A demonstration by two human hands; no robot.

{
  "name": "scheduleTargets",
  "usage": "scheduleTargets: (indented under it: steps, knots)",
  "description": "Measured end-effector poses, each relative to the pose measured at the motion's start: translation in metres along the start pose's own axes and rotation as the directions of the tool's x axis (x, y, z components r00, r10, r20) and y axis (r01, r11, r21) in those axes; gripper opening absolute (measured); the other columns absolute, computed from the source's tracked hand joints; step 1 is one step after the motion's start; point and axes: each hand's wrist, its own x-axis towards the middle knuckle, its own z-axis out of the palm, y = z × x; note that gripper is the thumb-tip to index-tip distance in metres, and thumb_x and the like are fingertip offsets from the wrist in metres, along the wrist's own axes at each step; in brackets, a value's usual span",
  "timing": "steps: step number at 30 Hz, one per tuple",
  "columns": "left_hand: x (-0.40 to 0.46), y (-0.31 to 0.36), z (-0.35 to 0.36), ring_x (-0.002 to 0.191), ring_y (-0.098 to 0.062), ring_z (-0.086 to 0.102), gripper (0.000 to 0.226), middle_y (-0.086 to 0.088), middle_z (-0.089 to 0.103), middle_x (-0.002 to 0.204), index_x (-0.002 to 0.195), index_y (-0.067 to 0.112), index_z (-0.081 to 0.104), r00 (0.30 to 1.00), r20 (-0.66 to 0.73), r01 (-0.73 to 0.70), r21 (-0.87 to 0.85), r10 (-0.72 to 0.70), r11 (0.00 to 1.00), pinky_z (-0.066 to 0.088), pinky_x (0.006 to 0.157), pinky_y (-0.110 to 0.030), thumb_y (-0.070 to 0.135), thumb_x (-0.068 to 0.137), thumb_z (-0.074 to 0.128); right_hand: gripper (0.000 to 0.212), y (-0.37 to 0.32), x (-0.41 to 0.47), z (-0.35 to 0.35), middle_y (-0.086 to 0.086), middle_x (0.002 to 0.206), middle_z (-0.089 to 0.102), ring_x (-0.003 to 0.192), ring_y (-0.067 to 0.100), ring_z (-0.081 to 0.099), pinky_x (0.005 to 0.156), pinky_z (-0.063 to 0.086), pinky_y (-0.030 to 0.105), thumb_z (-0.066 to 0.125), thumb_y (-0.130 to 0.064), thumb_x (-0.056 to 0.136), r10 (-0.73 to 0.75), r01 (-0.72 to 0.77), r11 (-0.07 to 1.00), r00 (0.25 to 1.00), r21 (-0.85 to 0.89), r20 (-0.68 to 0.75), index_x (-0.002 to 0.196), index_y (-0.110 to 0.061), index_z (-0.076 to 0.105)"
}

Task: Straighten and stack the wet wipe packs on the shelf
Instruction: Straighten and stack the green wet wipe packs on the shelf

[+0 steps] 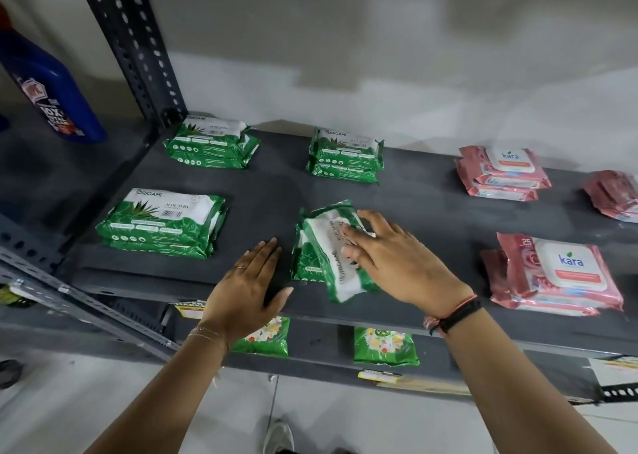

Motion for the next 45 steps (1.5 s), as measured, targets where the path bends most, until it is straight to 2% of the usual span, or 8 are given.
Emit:
scheduleTargets:
  steps: [4,8,14,19,24,26,33,45]
  knots:
    - [0.0,0.001,-0.001,0.124,-0.03,0.04,0.073,-0.018,0.044,0.136,0.128,-0.005,0.046,1.0,-0.004,-0.007,0.007,0.007,1.0,0.028,0.1,-0.043,0.055,0.093,0.021,0.076,0.01,-0.003,-0.009,0.007,0.154,0.011,0.127,0.032,0.039,0.1,0.041,0.04,0.037,0.017,0.08,-0.055,0.055,0.998,0.998,-0.01,0.025,0.14,-0.026,0.019]
    - [-0.001,0.0,0.0,0.124,-0.03,0.039,0.073,-0.018,0.043,0.136,0.128,-0.004,0.046,1.0,-0.008,-0.005,0.003,0.005,1.0,0.028,0.099,-0.042,0.055,0.093,0.021,0.09,0.013,0.003,-0.009,0.0,0.157,-0.001,0.144,0.021,0.002,0.117,0.004,0.041,0.035,0.022,0.076,-0.173,0.19,0.973,0.977,-0.133,0.126,0.141,-0.034,0.006]
    - [0.001,0.0,0.0,0.123,-0.031,0.04,0.076,-0.017,0.043,0.136,0.128,-0.004,0.046,1.0,-0.012,0.004,-0.014,-0.004,1.0,0.031,0.096,-0.044,0.057,0.092,0.018,0.078,0.011,0.007,-0.002,0.004,0.153,0.019,0.135,0.027,0.028,0.11,0.022,0.043,0.063,-0.018,0.08,-0.112,0.115,0.983,0.993,-0.147,0.028,0.14,-0.033,0.015]
    - [0.001,0.0,0.001,0.123,-0.03,0.041,0.075,-0.016,0.044,0.136,0.127,-0.003,0.047,1.0,-0.013,0.01,-0.023,-0.01,1.0,0.035,0.095,-0.044,0.057,0.092,0.019,0.074,-0.012,0.004,0.002,0.013,0.143,0.032,0.124,0.033,0.037,0.102,0.031,0.043,0.057,-0.051,0.078,0.08,-0.091,0.98,0.994,-0.178,-0.07,0.135,-0.017,0.025]
    - [0.001,-0.001,0.001,0.123,-0.03,0.04,0.075,-0.017,0.044,0.136,0.128,-0.003,0.046,1.0,0.002,0.011,-0.015,-0.011,1.0,0.033,0.098,-0.044,0.057,0.092,0.02,0.09,0.009,0.011,-0.006,0.008,0.156,0.0,0.143,0.024,0.003,0.116,0.002,0.051,0.065,-0.03,0.079,-0.053,0.065,0.984,0.996,-0.167,0.077,0.142,-0.027,0.001]
    - [0.001,-0.002,0.001,0.123,-0.03,0.04,0.075,-0.017,0.043,0.137,0.128,-0.003,0.045,1.0,0.011,0.006,-0.016,-0.006,1.0,0.031,0.098,-0.044,0.057,0.092,0.019,0.087,0.018,0.015,-0.006,0.004,0.156,0.003,0.144,0.019,0.001,0.114,-0.007,0.052,0.063,-0.026,0.081,-0.091,0.103,0.987,0.991,-0.126,0.103,0.141,-0.031,0.0]
    - [0.002,-0.001,0.0,0.124,-0.028,0.038,0.076,-0.016,0.042,0.137,0.129,-0.003,0.045,1.0,0.026,0.002,-0.004,-0.002,1.0,0.027,0.1,-0.045,0.058,0.092,0.017,0.08,0.017,0.012,0.002,0.003,0.14,0.038,0.131,0.024,0.031,0.113,0.018,0.043,0.063,-0.043,0.077,-0.058,0.055,0.996,0.997,-0.072,-0.051,0.14,-0.032,0.016]
    - [0.002,-0.005,0.005,0.128,-0.028,0.034,0.077,-0.013,0.036,0.142,0.134,-0.001,0.039,1.0,0.024,0.006,-0.019,-0.005,1.0,0.03,0.099,-0.044,0.059,0.091,0.016,0.08,0.015,0.009,0.008,0.004,0.136,0.042,0.126,0.026,0.036,0.107,0.028,0.042,0.063,-0.047,0.075,-0.046,0.041,0.998,0.994,-0.049,-0.099,0.139,-0.03,0.019]
